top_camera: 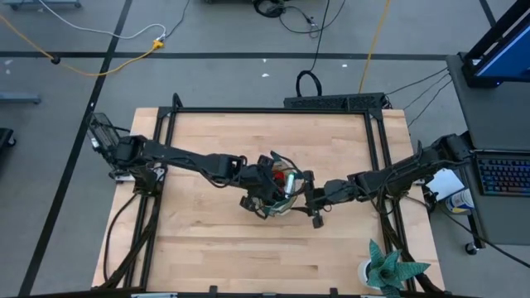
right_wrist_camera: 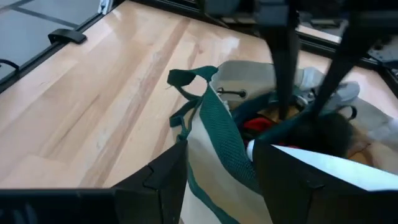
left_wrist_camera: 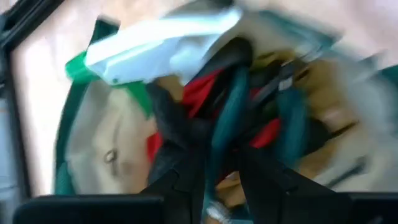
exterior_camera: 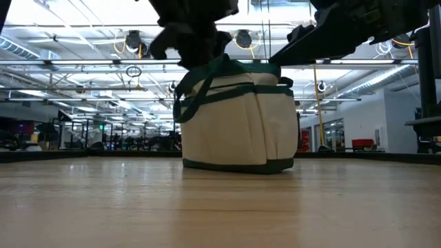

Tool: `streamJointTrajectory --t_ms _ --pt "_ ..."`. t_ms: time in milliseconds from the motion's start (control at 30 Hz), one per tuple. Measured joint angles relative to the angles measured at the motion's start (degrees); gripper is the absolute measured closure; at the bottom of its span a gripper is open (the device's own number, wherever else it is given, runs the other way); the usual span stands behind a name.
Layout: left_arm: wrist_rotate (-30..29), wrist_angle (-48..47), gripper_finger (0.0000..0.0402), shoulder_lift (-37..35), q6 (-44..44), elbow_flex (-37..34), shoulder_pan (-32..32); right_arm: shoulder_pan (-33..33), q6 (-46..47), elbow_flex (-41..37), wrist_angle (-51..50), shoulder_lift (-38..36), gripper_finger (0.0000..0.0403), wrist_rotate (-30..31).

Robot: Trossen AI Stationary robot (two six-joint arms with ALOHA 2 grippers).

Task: Pick & Place Garden tools in Gardening bag
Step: Put the green pruner into the brown gardening bag

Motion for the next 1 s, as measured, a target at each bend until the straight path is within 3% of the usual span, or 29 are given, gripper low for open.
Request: streamJointTrajectory --t_ms 100,333,567,867,1000 --pt "-3.2 0.2 0.0305 0.8 2.1 0.0 0.2 0.0 -0.5 0.0 0.1 0.0 0.0232 0.1" --pt "-1.8 0.9 0.0311 1.0 7.2 0.0 0.1 -0.4 -1.0 0.0 0.5 0.0 0.0232 3.5" --pt "0.0 3.1 0.0393 0.9 9.4 0.0 0.2 -0.4 -0.9 0.0 0.6 0.0 0.0232 5.9" --pt "1.2 9.8 0.0393 1.0 12.1 -0.1 0.0 -0.4 -0.4 0.0 0.6 0.0 0.0232 5.8" --pt "-3.2 7.0 0.0398 1.0 13.1 -0.1 0.0 -0.4 -0.4 0.0 0.5 0.0 0.0232 5.8"
